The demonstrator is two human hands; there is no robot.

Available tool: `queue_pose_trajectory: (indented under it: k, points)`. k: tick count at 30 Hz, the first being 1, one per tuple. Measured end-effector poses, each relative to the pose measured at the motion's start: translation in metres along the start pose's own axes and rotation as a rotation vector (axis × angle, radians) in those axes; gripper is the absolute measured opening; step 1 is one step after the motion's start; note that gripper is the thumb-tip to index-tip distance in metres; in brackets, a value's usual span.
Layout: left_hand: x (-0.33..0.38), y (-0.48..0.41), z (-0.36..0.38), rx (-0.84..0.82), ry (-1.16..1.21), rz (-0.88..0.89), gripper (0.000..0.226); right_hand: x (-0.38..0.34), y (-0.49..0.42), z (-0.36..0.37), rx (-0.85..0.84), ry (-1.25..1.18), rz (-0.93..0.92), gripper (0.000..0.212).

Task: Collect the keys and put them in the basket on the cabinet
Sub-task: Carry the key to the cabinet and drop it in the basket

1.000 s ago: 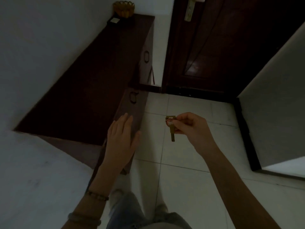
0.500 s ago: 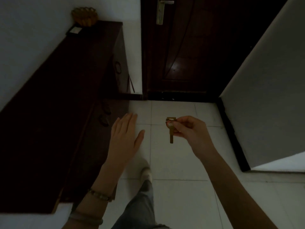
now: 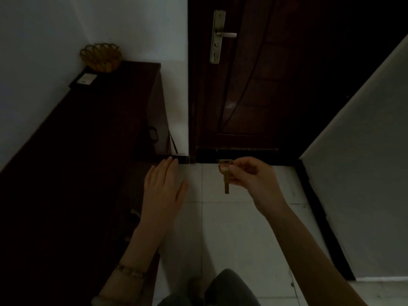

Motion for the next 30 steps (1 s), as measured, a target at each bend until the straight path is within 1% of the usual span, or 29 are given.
queue_pose_trajectory:
  k: [3, 12, 20, 24, 30]
  points:
    - [-0.018, -0.030, 0.004, 0.034, -0.030, 0.011, 0.051, -0.012, -0.040, 0.015, -0.024, -0.008, 0.016, 0.006]
    - [-0.076, -0.136, 0.030, 0.059, -0.140, -0.015, 0.051, -0.047, -0.185, 0.062, -0.181, -0.011, -0.015, 0.014]
    - [-0.123, -0.267, 0.056, 0.082, -0.230, -0.135, 0.050, -0.100, -0.347, 0.098, -0.347, 0.019, -0.019, 0.011]
    - [-0.151, -0.308, 0.064, 0.058, -0.283, -0.244, 0.056, -0.121, -0.408, 0.120, -0.415, 0.018, -0.028, 0.016]
    - [-0.204, -0.340, 0.068, 0.033, -0.370, -0.411, 0.061, -0.131, -0.477, 0.176, -0.552, 0.084, -0.014, 0.012]
Point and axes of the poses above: each hand's wrist, its own y-axis away from the middle knuckle, its own z-axis out of the palm, x = y × z, the point moved 4 cm from there along -y, towards the middle knuckle, and after that the axes turned 10 degrees about z, right-handed, at the moved point
